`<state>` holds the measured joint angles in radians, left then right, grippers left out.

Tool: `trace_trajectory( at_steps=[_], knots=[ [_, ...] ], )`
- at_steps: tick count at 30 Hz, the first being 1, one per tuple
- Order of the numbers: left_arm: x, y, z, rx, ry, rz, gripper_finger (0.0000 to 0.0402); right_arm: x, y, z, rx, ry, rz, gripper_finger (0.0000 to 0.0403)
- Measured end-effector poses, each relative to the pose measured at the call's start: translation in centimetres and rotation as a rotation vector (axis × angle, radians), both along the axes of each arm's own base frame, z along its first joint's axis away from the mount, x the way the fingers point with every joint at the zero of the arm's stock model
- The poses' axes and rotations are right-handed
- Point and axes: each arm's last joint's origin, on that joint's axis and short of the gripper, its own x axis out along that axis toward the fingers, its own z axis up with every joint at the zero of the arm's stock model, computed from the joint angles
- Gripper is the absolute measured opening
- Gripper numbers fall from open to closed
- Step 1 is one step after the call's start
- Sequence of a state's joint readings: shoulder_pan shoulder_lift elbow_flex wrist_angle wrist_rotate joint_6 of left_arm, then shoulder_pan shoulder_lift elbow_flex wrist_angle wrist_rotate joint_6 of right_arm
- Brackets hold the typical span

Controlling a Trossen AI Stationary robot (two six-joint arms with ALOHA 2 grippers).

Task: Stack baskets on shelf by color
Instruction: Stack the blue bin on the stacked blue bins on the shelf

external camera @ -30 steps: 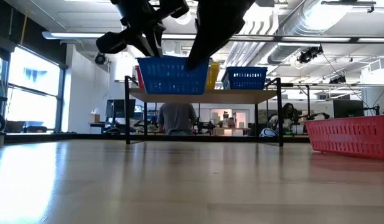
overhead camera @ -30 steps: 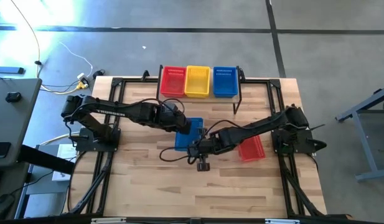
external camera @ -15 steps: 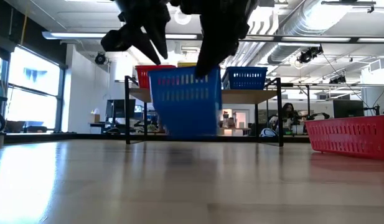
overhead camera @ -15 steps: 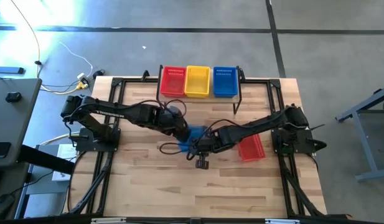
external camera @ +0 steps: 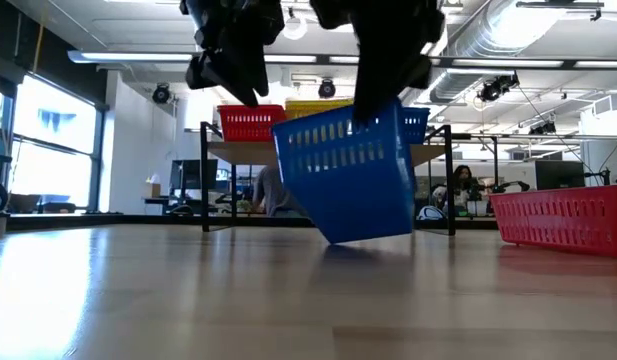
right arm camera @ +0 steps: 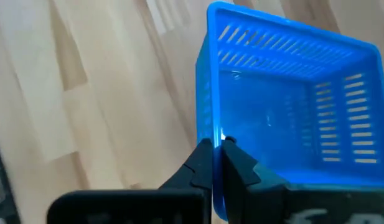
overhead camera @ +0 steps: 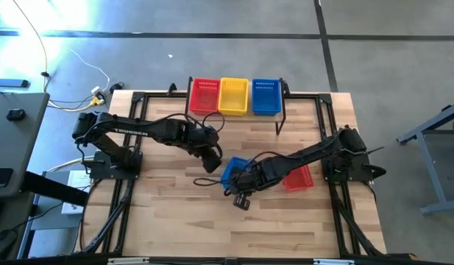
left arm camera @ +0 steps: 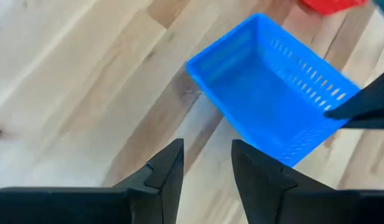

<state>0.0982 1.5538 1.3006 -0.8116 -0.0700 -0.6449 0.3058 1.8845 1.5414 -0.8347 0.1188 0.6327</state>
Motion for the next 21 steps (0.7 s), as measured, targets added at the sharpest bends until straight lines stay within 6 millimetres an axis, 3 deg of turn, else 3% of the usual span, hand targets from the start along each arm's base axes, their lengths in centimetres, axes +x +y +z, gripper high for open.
trace_trajectory(
  at_steps=[11,21],
  knots=[
    [-2.0,-0.2,3.0,0.154,-0.072,-0.226,0.0122,-2.4,1.8,2.9,-0.007,-0.072,-0.113,0.0000],
    [-4.9,-0.2,6.3,0.328,-0.150,-0.285,0.0120,-5.2,0.8,7.0,-0.112,-0.185,-0.169,0.0000]
  ],
)
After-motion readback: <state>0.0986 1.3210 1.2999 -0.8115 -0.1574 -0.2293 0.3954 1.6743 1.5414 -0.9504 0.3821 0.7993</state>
